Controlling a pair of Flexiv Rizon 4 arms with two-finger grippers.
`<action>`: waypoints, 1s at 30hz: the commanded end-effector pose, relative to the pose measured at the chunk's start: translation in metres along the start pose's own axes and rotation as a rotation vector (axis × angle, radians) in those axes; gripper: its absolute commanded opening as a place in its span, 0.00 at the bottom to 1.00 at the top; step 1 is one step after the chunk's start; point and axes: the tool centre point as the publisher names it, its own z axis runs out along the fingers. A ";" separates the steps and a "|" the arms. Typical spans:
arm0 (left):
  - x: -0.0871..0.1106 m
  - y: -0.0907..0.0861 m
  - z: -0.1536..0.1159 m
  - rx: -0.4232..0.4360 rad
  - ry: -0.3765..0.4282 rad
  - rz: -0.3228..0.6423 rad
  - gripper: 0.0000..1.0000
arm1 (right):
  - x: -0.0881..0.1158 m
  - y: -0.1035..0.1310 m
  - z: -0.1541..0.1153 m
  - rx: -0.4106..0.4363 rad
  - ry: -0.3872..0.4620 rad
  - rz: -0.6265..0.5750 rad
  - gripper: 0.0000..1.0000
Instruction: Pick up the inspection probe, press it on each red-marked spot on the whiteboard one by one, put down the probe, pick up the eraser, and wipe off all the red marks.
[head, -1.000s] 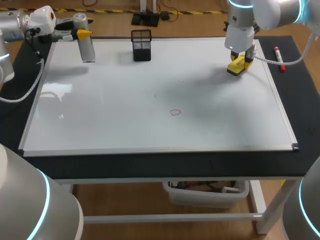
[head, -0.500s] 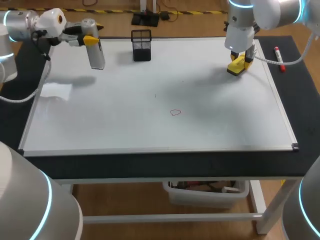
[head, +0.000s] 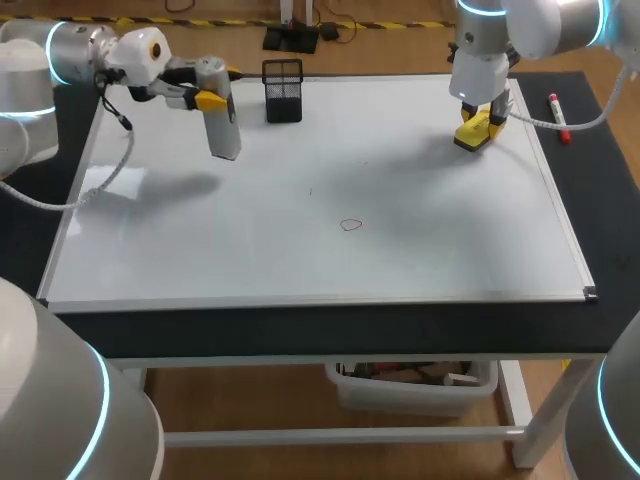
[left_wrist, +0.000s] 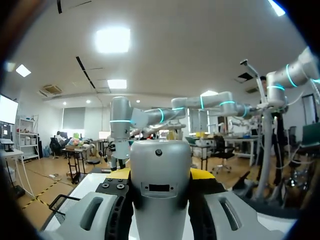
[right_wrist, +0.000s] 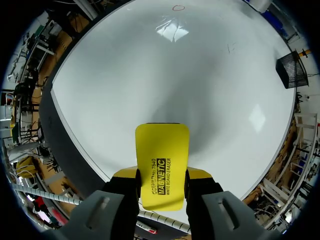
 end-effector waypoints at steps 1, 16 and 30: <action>0.015 -0.004 0.022 -0.005 -0.003 -0.001 0.00 | 0.000 -0.001 -0.001 0.001 0.003 -0.002 0.00; 0.051 0.005 0.082 0.021 0.140 -0.031 0.00 | 0.000 -0.001 -0.001 0.001 0.003 -0.002 0.00; 0.076 0.018 0.133 0.046 0.242 -0.055 0.00 | 0.000 -0.001 -0.001 0.001 0.003 -0.002 0.00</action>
